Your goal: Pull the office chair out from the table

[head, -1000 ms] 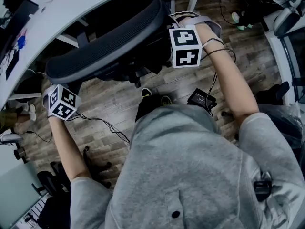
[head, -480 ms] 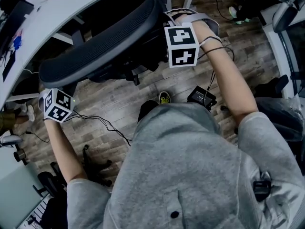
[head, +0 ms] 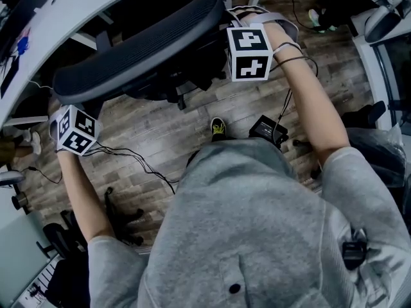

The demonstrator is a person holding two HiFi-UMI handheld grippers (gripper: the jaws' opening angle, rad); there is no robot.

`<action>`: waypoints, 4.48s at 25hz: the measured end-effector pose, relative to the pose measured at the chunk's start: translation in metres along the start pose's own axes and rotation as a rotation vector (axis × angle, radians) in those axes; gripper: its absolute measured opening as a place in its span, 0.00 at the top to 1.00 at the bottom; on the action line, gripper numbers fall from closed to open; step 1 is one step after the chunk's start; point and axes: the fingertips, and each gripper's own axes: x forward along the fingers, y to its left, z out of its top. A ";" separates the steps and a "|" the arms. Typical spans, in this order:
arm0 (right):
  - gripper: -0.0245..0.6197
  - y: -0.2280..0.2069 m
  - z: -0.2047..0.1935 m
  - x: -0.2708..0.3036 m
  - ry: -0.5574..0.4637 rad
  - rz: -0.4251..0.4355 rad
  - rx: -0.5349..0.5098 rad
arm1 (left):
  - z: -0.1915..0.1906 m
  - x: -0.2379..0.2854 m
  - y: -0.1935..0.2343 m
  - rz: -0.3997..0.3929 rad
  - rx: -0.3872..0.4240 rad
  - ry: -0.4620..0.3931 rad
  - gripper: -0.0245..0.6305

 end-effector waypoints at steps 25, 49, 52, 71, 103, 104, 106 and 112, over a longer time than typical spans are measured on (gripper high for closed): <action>0.74 0.094 0.035 -0.065 -0.031 -0.005 -0.030 | -0.018 -0.074 -0.110 0.028 -0.045 0.016 0.78; 0.72 0.205 0.077 -0.141 -0.052 -0.015 -0.033 | -0.039 -0.150 -0.232 0.054 -0.069 0.007 0.77; 0.72 0.215 0.079 -0.147 -0.055 -0.025 -0.034 | -0.041 -0.156 -0.243 0.059 -0.076 0.009 0.77; 0.61 0.216 0.056 -0.198 -0.297 -0.311 0.236 | -0.066 -0.186 -0.240 0.364 -0.352 -0.231 0.48; 0.90 0.350 0.050 -0.340 -0.764 -0.287 0.967 | 0.101 -0.290 -0.415 0.583 -1.156 -0.548 0.94; 0.90 0.350 0.050 -0.341 -0.766 -0.287 0.965 | 0.101 -0.291 -0.416 0.586 -1.156 -0.547 0.94; 0.90 0.351 0.051 -0.343 -0.771 -0.284 0.965 | 0.101 -0.294 -0.419 0.593 -1.156 -0.542 0.94; 0.90 0.355 0.050 -0.345 -0.773 -0.285 0.970 | 0.102 -0.298 -0.426 0.592 -1.155 -0.534 0.94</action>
